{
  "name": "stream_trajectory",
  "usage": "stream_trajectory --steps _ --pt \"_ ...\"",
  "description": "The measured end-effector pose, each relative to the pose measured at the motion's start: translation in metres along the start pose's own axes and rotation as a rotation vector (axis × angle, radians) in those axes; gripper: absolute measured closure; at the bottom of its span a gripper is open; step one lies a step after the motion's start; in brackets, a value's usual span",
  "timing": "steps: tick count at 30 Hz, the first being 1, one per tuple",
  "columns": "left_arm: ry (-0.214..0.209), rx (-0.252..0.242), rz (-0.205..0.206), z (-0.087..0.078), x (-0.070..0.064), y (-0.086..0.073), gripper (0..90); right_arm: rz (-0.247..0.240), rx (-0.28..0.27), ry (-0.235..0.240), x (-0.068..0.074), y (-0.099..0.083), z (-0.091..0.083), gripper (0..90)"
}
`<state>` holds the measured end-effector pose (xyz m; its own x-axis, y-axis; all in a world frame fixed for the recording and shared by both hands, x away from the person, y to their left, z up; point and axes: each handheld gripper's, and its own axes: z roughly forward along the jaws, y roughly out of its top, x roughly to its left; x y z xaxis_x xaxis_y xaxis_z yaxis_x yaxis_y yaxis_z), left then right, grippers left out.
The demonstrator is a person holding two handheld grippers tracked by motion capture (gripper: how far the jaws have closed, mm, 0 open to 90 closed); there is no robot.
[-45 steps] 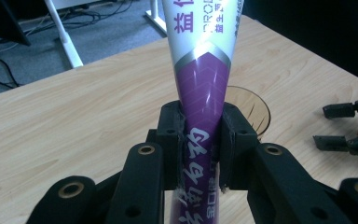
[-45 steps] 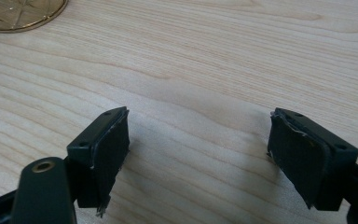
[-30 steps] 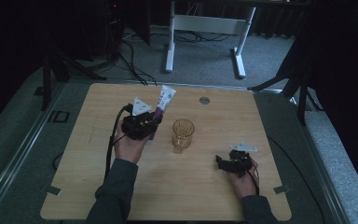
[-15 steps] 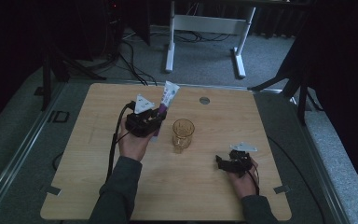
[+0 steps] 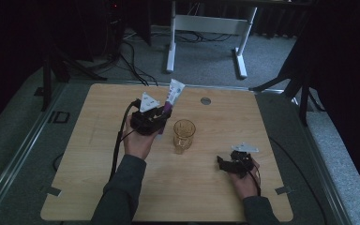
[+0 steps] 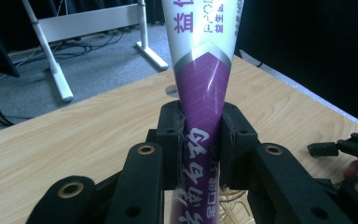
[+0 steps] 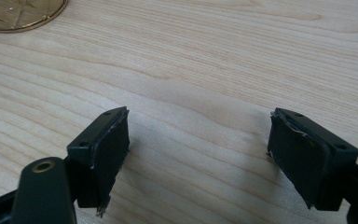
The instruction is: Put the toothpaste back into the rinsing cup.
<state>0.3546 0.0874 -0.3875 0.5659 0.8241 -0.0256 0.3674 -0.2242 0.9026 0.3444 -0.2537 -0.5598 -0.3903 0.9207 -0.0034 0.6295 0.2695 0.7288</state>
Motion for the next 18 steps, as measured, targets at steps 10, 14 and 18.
stream_trajectory --steps 10,14,18 --pt "-0.018 -0.034 -0.013 0.010 -0.001 0.001 72.8 0.000 0.000 0.000 0.000 0.000 0.000 20.5" --pt "-0.025 -0.036 -0.008 0.015 -0.003 0.002 72.8 0.000 0.000 0.000 0.000 0.000 0.000 20.5" --pt "-0.030 -0.047 -0.001 0.017 -0.004 0.002 72.8 0.000 0.000 0.000 0.000 0.000 0.000 20.5"
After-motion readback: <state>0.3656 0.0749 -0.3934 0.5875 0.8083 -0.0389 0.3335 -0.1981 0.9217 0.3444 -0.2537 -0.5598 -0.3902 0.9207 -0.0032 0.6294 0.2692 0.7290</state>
